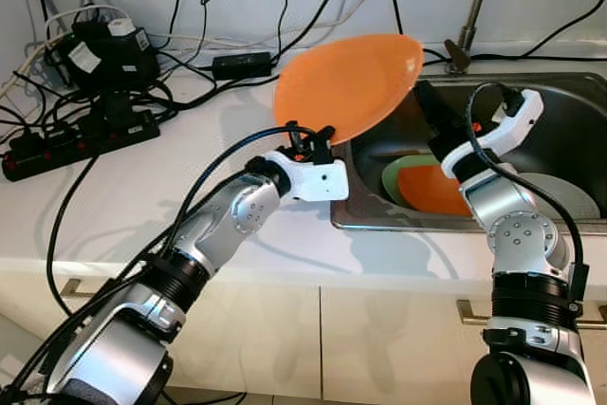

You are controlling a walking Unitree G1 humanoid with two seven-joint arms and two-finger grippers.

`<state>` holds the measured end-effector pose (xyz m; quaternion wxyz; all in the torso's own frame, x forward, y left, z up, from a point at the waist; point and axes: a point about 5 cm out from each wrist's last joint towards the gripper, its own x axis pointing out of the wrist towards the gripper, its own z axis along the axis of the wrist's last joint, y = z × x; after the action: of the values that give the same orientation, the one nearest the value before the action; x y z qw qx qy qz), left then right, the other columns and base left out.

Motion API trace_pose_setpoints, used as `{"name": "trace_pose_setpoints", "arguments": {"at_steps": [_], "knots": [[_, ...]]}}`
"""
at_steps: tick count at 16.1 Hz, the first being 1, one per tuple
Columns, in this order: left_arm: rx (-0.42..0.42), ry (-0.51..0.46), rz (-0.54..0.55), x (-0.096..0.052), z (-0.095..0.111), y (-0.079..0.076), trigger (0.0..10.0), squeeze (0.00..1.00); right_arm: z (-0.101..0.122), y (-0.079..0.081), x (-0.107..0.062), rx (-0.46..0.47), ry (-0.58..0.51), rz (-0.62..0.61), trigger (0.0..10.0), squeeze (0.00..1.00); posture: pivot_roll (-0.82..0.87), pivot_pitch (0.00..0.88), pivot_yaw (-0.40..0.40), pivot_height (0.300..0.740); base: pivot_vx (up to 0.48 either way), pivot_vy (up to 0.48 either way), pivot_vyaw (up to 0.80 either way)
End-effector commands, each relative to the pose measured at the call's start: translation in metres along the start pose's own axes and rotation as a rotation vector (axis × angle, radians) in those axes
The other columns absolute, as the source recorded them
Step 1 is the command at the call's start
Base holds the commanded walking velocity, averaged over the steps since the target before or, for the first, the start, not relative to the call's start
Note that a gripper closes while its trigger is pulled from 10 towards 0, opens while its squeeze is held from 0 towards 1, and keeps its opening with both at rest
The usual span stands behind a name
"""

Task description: Kitchen organization

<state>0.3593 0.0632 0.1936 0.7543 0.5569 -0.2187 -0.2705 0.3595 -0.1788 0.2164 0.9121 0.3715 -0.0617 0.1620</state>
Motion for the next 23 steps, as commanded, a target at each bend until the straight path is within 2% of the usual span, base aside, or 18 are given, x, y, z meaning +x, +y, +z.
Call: {"name": "trace_pose_setpoints", "arguments": {"at_steps": [1,19,22,23], "knots": [[0.007,-0.019,0.008,0.0,0.002,0.003,10.0,0.0,0.005,0.012,0.005,-0.004,-0.011,0.043,10.0,0.0,0.01,0.0,0.083,0.74,0.0,0.0,0.0],[-0.007,-0.119,-0.001,0.001,0.019,0.001,10.0,0.0,-0.002,0.016,0.009,0.004,-0.002,0.057,10.0,0.0,0.02,0.0,0.069,0.74,0.0,0.0,0.0],[-0.008,-0.122,0.0,0.002,0.019,0.0,10.0,0.0,-0.003,0.015,0.009,0.011,-0.002,0.05,0.0,0.0,0.02,0.0,0.069,0.74,0.0,0.0,0.0],[-0.008,-0.121,0.0,0.002,0.019,0.0,10.0,0.0,-0.003,0.015,0.009,0.012,-0.001,0.05,0.0,0.0,0.02,0.0,0.069,0.74,0.0,0.0,0.0]]}}
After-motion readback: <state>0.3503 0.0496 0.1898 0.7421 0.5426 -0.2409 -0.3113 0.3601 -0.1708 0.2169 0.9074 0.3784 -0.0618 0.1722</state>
